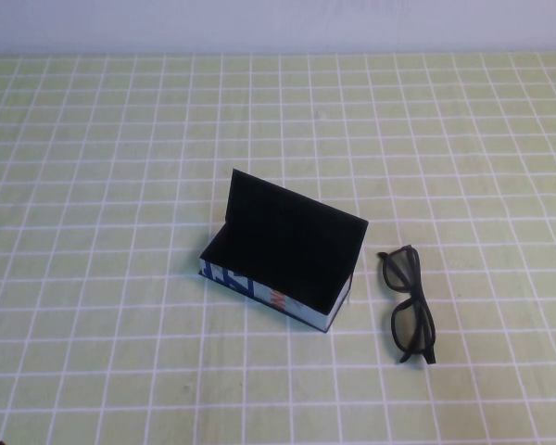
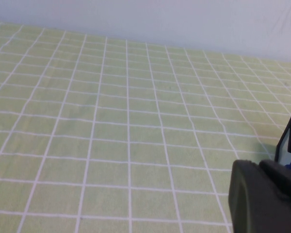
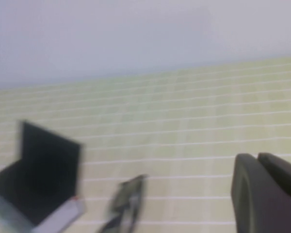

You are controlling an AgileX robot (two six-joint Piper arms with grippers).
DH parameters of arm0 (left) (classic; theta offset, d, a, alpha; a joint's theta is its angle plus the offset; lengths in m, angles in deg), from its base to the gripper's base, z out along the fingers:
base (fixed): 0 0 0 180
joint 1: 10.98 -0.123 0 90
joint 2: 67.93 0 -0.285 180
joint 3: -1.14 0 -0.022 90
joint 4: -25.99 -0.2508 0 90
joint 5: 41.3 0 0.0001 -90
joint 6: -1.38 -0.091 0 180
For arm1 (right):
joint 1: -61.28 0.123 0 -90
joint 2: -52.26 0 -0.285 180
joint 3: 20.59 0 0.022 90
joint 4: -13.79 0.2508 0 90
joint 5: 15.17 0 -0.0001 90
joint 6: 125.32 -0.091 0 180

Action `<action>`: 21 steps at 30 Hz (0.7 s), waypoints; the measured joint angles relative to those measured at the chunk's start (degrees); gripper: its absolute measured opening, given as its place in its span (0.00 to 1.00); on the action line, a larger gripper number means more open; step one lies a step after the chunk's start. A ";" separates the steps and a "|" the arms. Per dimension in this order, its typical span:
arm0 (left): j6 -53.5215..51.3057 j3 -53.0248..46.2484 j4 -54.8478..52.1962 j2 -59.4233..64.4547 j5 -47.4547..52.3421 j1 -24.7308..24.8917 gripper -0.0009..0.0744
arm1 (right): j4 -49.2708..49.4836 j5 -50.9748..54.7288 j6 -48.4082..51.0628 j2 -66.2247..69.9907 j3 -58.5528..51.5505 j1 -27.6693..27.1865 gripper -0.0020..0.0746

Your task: Take glasses out of glasses case

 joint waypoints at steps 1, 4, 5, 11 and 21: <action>0.00 0.00 0.00 0.00 0.00 0.00 0.01 | -0.73 -0.62 0.00 -0.69 -1.00 -2.93 0.00; 0.00 0.00 0.00 -0.09 0.00 0.00 0.01 | -1.69 -1.30 0.00 -3.59 -4.24 -10.88 0.00; 0.00 0.00 0.00 -0.09 0.00 0.00 0.01 | -1.81 -1.40 0.00 -4.69 -5.48 -12.32 0.00; 0.00 0.00 0.00 -0.09 0.00 0.00 0.01 | -3.05 -0.75 0.00 -12.28 -9.96 -14.78 0.00; 0.00 0.00 0.00 -0.22 0.00 0.00 0.01 | -3.38 11.10 0.00 -12.66 -10.18 -14.78 0.00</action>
